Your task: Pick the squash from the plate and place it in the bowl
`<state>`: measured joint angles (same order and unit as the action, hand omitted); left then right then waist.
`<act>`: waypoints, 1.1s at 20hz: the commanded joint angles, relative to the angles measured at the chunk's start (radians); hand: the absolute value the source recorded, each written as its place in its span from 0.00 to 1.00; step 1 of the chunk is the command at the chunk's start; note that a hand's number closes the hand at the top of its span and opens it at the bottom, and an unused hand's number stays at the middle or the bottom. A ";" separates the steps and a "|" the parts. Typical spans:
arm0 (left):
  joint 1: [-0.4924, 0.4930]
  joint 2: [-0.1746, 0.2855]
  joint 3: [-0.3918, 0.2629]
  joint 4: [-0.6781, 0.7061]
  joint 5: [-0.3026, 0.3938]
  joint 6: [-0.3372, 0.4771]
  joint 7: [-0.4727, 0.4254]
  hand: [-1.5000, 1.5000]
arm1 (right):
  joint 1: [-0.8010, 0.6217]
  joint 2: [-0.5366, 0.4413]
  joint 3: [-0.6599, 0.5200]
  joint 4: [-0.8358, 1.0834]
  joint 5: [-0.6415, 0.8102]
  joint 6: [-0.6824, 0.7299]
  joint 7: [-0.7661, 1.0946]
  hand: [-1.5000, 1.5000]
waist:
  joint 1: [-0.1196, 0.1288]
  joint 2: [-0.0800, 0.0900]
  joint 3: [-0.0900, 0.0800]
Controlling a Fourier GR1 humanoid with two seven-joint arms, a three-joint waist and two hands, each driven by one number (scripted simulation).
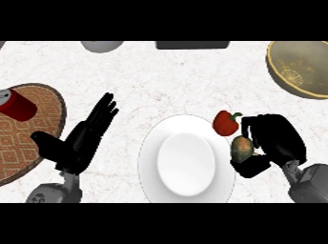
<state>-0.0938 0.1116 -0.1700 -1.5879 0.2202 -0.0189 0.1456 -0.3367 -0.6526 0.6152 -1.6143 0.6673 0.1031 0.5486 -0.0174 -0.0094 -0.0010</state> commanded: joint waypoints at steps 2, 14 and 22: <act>0.028 -0.006 0.008 0.021 -0.008 -0.007 -0.039 0.50 | 0.095 -0.137 -0.157 -0.257 -0.085 0.019 -0.014 1.00 | -0.005 0.003 0.000; 0.002 -0.026 0.016 0.053 -0.009 -0.028 -0.026 0.50 | 0.115 -0.237 -0.550 -0.608 -0.216 0.166 0.133 1.00 | 0.008 0.006 0.001; -0.003 -0.034 0.023 0.032 -0.018 -0.035 -0.004 0.50 | -0.077 -0.170 -0.703 -0.354 -0.281 0.224 0.032 1.00 | 0.024 0.010 0.001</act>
<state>-0.1059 0.0847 -0.1500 -1.5617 0.2027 -0.0461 0.1438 -0.3384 -0.8406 -0.0277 -2.0603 0.4031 0.3012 0.6107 0.0002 -0.0011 -0.0004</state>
